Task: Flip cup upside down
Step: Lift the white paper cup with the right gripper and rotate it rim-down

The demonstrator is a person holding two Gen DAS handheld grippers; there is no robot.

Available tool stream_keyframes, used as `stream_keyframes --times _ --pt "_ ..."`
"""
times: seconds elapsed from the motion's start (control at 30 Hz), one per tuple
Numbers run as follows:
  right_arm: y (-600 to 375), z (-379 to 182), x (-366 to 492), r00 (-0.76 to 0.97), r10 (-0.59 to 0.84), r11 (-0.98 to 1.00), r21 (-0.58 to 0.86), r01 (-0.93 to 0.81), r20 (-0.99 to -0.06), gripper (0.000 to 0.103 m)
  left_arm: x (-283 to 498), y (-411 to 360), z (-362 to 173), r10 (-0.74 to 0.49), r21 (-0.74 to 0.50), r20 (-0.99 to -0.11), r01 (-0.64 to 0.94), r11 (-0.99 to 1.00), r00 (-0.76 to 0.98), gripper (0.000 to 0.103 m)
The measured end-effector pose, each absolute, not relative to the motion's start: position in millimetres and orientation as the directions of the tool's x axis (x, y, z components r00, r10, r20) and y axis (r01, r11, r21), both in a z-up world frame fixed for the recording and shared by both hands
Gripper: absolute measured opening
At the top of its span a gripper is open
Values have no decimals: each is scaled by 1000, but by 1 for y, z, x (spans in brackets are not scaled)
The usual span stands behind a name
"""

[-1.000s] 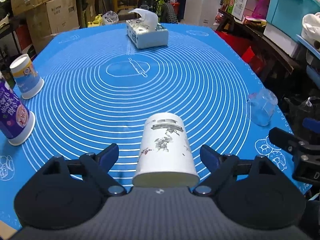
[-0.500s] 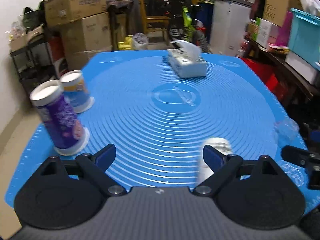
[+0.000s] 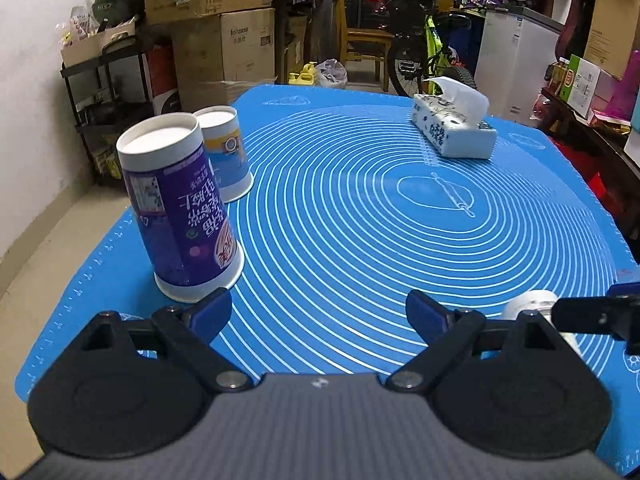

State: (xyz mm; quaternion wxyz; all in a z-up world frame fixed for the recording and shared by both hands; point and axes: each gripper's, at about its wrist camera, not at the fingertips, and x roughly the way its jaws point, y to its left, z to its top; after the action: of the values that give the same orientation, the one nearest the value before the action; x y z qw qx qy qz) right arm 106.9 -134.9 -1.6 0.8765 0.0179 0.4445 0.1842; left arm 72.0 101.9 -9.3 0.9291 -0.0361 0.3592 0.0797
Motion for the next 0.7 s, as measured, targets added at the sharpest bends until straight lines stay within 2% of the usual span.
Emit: stream_keyframes --times 0.1,0.27,0.33,0.5,0.6,0.7 --pt "-130 -11 118 488 335 934 215 -285 -806 81 75 106 -13 112 -19 -677 -169 985 728 93" --pt "-126 -31 138 389 372 924 298 -238 -843 75 78 109 -17 100 -29 -680 -163 986 726 93" --pt "-122 -35 143 357 399 913 332 -236 -844 67 78 111 -19 97 -34 -682 -163 986 725 93" --pt "-115 -38 144 341 428 895 340 -287 -837 67 78 113 -22 92 -36 -688 -161 986 720 93" --pt "-119 -36 138 393 427 895 319 -310 -814 66 78 113 -22 92 -37 -686 -161 986 722 93" --pt "-121 -26 127 556 378 915 209 -345 -740 64 78 111 -23 94 -36 -686 -163 986 722 93"
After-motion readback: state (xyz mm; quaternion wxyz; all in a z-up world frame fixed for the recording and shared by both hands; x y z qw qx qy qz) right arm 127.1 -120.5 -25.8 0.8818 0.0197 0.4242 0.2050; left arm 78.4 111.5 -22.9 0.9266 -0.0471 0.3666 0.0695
